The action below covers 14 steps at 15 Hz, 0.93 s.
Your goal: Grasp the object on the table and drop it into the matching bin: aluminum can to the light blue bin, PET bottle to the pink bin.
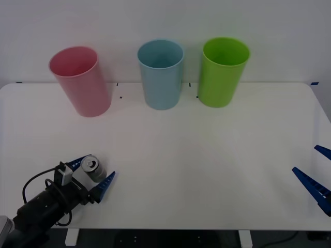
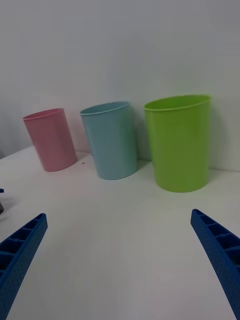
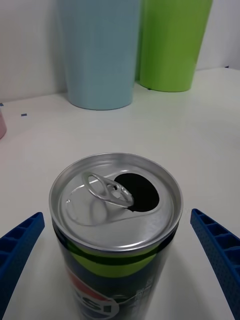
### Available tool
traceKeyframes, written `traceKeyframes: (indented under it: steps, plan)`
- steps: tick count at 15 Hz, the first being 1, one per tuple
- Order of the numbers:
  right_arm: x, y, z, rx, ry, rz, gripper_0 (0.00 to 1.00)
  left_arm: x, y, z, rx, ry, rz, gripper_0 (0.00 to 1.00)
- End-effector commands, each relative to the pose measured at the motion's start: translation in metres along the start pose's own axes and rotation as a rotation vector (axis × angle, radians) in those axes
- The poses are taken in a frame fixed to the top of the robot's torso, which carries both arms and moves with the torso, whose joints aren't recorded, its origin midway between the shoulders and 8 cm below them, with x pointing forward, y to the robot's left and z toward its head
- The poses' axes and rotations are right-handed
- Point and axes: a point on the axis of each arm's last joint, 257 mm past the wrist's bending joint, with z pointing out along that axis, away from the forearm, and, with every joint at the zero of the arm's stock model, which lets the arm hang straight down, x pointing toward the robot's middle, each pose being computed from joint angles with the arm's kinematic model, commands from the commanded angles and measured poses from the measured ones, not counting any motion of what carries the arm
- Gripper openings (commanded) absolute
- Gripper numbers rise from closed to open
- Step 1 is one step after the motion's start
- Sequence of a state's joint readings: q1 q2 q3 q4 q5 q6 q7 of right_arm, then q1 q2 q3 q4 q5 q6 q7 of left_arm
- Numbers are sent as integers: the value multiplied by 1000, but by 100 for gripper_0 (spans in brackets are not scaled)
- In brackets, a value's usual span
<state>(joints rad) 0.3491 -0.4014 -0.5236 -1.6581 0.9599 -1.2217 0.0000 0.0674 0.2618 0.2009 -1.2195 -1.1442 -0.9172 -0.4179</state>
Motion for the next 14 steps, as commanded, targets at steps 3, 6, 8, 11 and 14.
traceKeyframes:
  steps: [3, 6, 8, 11, 14]
  plan:
    - [0, 0, 0, 0, 0, 0, 100, 0, 0, 0, 1, 1, 7, 0]
    - [0, 0, 0, 0, 0, 0, 100, 0, 1, 0, -1, 0, 5, 0]
    - [0, 0, 0, 0, 0, 0, 100, -1, 2, -1, -4, -1, 5, 0]
    - [0, 0, 0, 0, 0, 0, 100, -4, 4, 0, -5, -6, 5, 0]
    - [0, 0, 0, 0, 0, 0, 100, -18, 5, 2, 0, -29, 14, 0]
